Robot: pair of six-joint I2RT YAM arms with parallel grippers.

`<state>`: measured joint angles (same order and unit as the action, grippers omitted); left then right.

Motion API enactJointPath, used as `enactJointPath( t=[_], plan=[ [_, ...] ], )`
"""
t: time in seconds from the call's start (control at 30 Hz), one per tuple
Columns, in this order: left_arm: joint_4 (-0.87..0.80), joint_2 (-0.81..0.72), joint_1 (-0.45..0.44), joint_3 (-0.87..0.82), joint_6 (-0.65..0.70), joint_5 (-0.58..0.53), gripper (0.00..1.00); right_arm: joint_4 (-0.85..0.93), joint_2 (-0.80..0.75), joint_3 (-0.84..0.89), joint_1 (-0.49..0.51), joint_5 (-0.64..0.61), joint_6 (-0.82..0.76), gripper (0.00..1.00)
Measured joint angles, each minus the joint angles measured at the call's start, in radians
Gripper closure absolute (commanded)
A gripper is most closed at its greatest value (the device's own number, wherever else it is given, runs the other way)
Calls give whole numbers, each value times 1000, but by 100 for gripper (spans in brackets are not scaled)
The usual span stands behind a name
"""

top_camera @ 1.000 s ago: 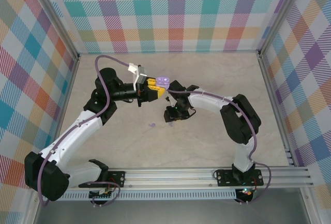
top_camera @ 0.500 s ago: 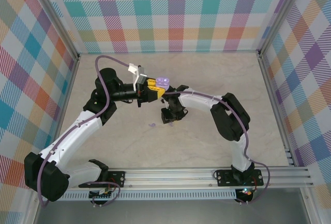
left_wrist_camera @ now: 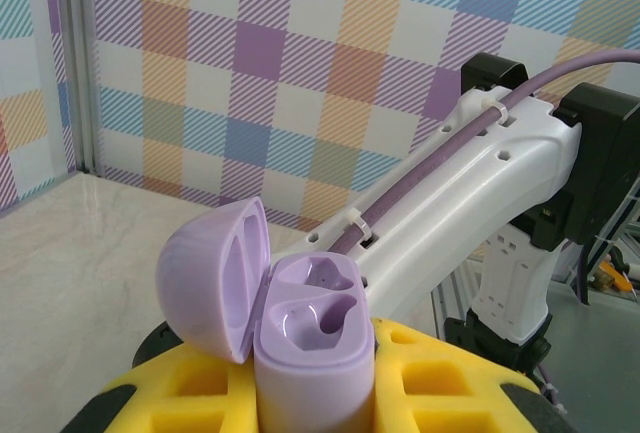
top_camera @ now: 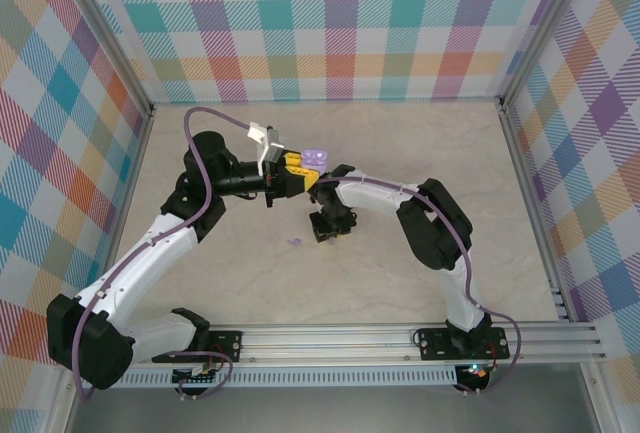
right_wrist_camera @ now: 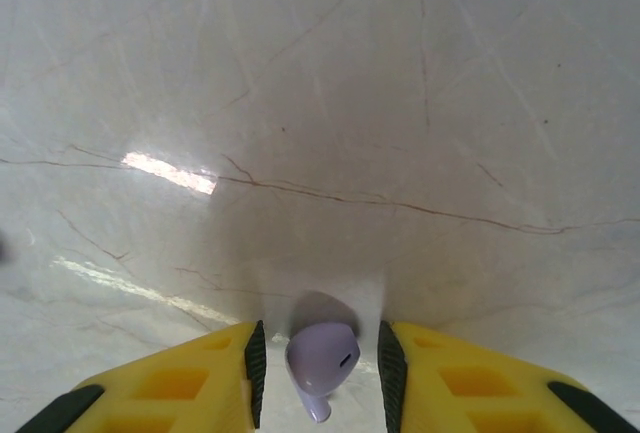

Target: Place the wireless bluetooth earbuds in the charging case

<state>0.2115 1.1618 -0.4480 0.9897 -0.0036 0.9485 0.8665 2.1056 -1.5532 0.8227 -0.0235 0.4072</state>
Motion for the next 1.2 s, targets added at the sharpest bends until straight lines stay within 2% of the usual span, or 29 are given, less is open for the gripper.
enactJointPath(
  t=[0.57, 0.83, 1.2],
  plan=[
    [-2, 0, 0, 0, 0, 0, 86, 45, 26, -35, 9, -51, 5, 75],
    [-2, 0, 1, 0, 0, 0, 86, 37, 15, -21, -5, -68, 21, 76],
    [-3, 0, 2, 0, 0, 0, 86, -29, -106, 156, -202, -95, 61, 73]
  ],
)
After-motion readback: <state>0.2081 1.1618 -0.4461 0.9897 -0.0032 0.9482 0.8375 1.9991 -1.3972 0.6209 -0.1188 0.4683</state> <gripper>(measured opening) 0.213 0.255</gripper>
